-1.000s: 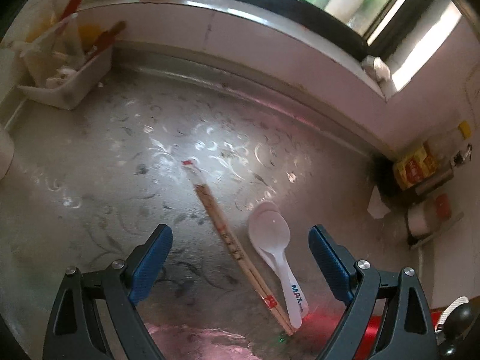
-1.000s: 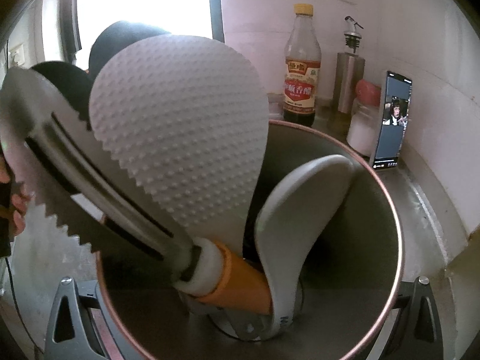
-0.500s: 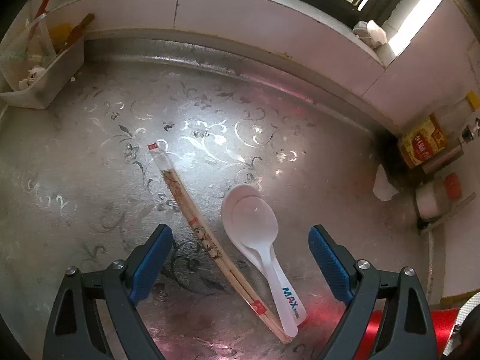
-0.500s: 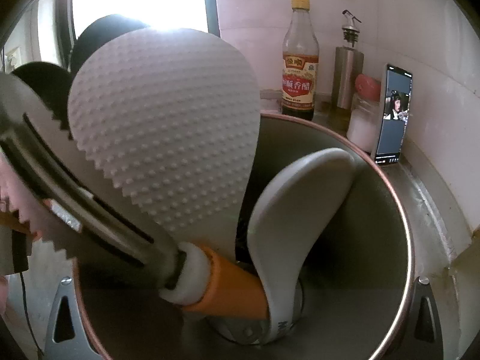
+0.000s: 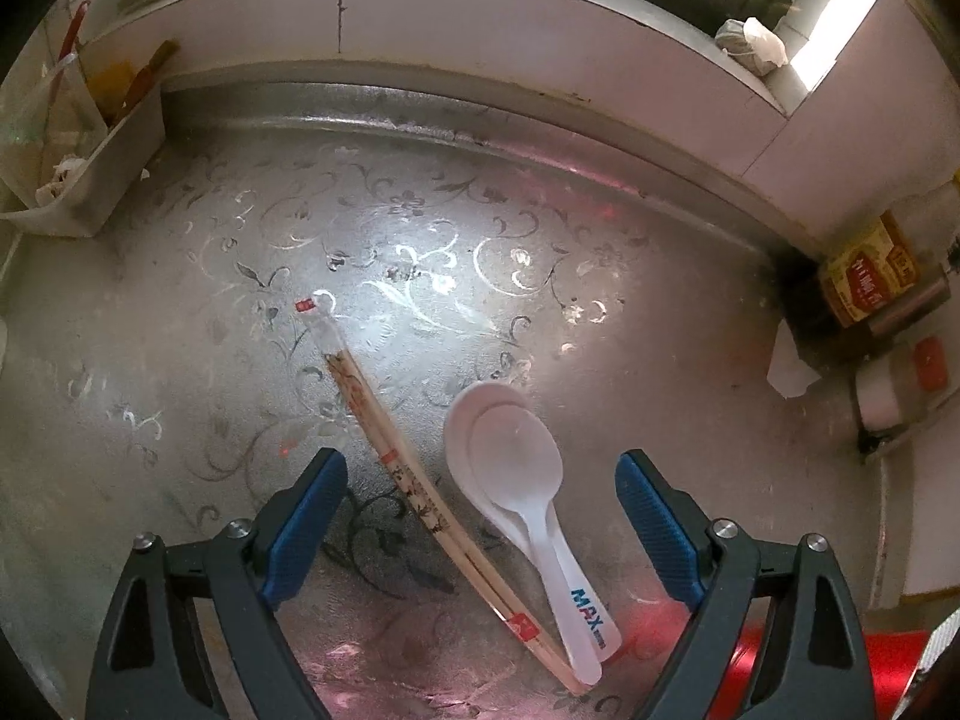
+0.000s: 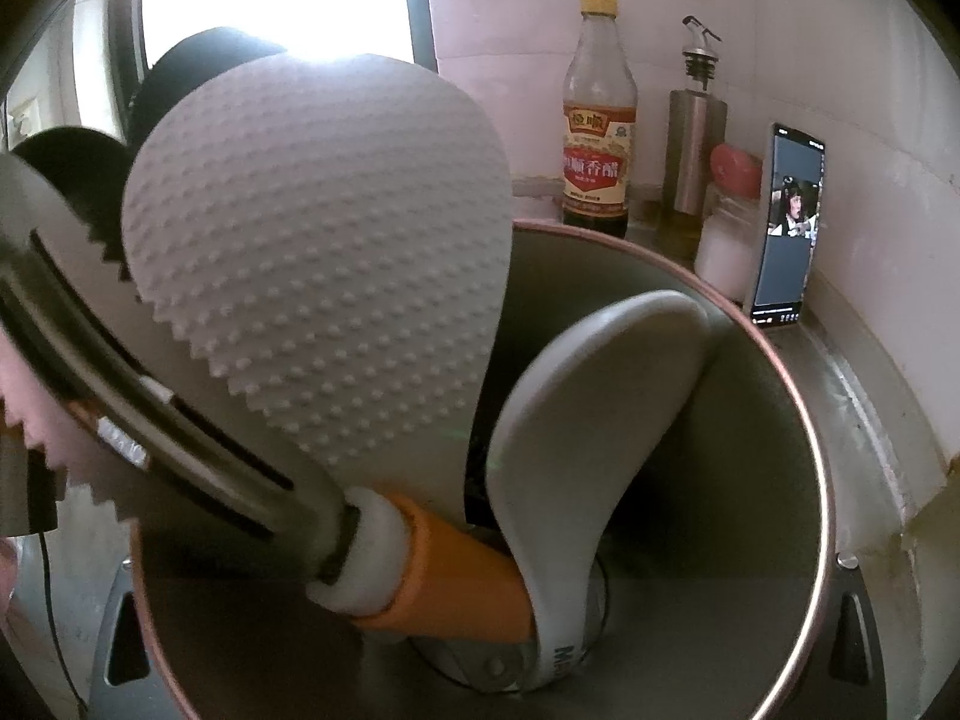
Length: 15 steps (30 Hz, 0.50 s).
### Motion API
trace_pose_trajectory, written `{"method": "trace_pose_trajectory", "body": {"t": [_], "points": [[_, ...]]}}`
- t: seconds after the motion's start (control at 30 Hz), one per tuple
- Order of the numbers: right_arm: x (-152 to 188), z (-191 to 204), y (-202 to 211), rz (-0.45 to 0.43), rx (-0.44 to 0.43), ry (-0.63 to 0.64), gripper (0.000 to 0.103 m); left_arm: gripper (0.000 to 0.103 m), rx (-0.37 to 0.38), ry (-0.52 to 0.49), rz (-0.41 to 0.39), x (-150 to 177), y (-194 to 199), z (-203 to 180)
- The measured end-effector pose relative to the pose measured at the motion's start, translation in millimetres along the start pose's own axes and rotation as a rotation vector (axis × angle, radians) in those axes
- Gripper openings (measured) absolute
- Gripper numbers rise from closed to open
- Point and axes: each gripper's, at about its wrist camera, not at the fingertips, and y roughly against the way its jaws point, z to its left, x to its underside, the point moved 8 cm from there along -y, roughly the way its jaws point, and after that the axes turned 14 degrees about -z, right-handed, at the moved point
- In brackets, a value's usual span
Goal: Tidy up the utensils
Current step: 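Move the open left gripper to the last white spoon by the chopsticks, then close the left gripper on the last white soup spoon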
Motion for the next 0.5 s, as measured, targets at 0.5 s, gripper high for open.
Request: {"method": "trace_pose_trajectory", "body": {"t": [0.5], "points": [[1.0, -3.4, -10.9, 0.003, -0.009, -0.002, 0.103, 0.055, -0.026, 0.051, 0.049, 4.3, -16.1, -1.5]]}}
